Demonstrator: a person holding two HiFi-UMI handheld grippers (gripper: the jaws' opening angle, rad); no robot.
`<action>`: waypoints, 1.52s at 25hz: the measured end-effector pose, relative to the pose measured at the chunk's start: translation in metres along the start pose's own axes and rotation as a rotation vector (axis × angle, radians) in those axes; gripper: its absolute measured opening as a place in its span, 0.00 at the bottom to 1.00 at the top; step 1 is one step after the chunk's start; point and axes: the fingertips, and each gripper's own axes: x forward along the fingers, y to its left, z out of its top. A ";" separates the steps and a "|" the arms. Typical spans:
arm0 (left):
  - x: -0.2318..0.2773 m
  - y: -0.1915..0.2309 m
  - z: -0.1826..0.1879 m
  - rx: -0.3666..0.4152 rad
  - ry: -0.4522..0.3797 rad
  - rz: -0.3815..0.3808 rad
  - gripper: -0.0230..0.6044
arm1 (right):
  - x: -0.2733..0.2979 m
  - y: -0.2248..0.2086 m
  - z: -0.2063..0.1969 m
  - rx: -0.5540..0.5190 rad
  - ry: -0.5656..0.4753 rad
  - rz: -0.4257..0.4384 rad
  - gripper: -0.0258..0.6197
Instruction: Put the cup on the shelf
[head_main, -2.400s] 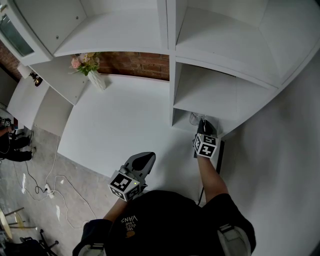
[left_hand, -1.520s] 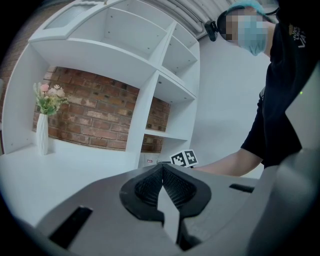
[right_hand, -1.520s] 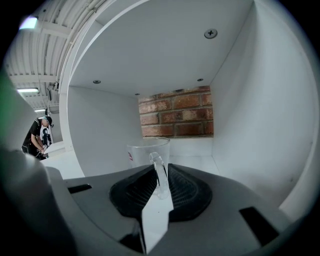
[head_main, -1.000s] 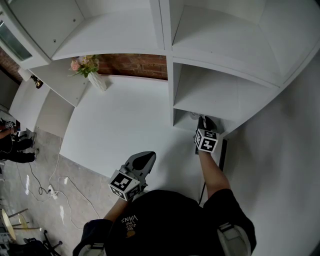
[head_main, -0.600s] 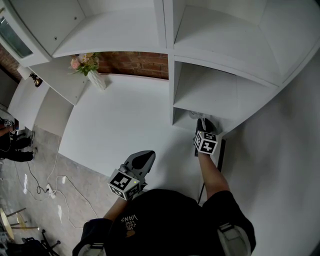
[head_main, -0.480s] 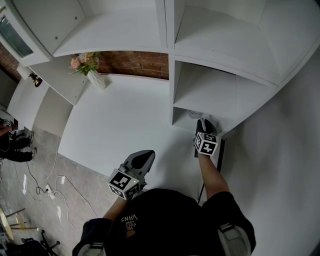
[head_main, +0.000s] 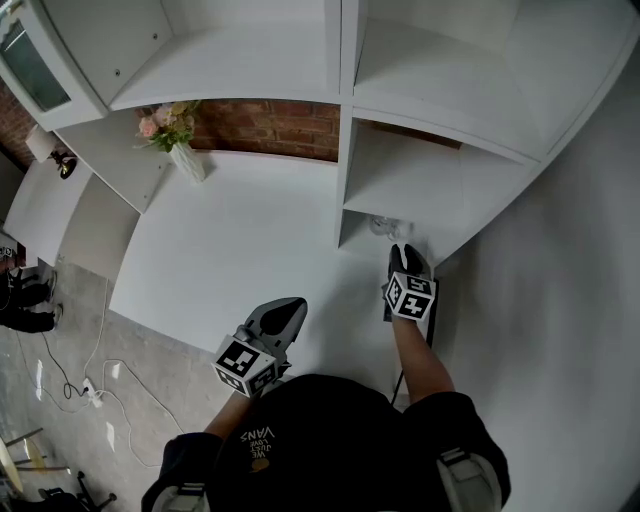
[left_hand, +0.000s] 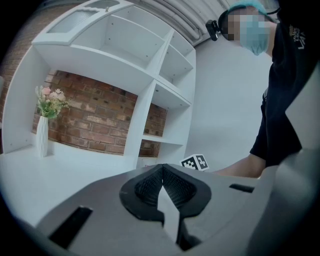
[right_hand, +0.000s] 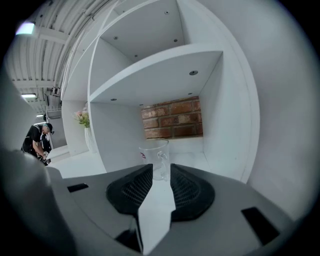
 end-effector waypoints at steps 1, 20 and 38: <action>-0.001 0.000 0.000 -0.001 -0.001 -0.005 0.05 | -0.005 0.001 0.002 -0.001 -0.006 -0.004 0.20; -0.030 0.008 0.011 -0.014 0.001 -0.141 0.05 | -0.107 0.058 0.029 0.009 -0.125 -0.028 0.04; -0.077 0.032 0.016 -0.025 -0.008 -0.201 0.05 | -0.206 0.123 0.056 0.062 -0.234 -0.054 0.04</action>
